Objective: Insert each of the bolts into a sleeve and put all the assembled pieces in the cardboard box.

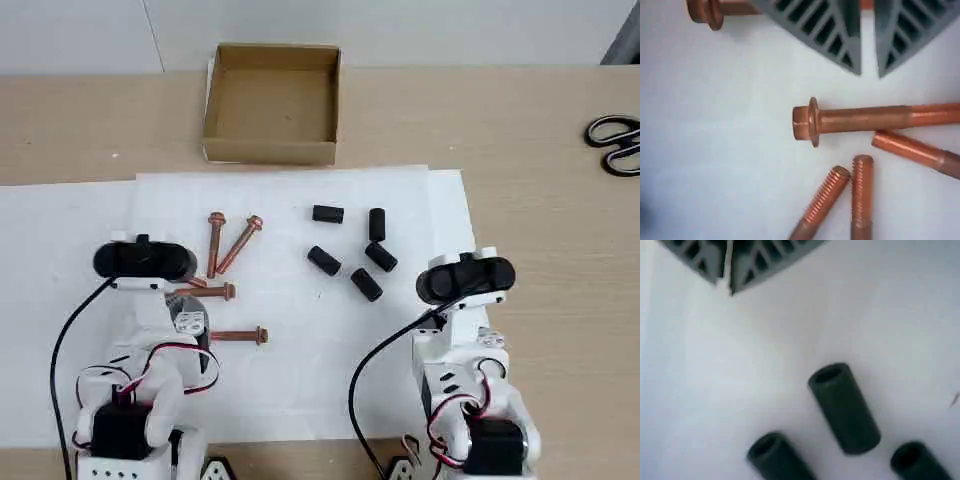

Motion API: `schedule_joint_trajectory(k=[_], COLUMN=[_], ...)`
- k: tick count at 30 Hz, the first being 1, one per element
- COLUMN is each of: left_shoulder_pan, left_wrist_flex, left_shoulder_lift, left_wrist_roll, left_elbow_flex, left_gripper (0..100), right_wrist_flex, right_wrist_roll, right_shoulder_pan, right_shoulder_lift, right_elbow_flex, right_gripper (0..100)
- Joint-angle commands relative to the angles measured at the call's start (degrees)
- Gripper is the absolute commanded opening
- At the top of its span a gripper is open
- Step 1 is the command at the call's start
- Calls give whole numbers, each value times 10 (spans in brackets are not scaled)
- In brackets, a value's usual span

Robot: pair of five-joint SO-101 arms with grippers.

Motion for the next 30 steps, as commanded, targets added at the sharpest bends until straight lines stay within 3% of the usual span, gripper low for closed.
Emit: schedule_joint_trajectory(k=[1, 4, 12, 21, 27, 30], left_shoulder_pan=[-9, -6, -6, -7, -9, -9], left_wrist_flex=[2, 19, 111, 217, 255, 259], left_shoulder_lift=[3, 39, 246, 442, 515, 545], left_wrist_roll=[4, 4, 12, 28, -95, -108], left_elbow_flex=[-54, -96, -304, -554, -586, -579], left_gripper=[6, 6, 6, 7, 6, 6], right_wrist_flex=[-11, -8, 72, 161, 216, 223], right_wrist_roll=[12, 16, -69, -66, 122, 193], right_shoulder_pan=[41, 49, 7, -33, -58, -73], right_shoulder_lift=[42, 120, 371, 538, 596, 633], right_elbow_flex=[-51, -102, -344, -538, -579, -577], right_gripper=[4, 4, 4, 4, 4, 9])
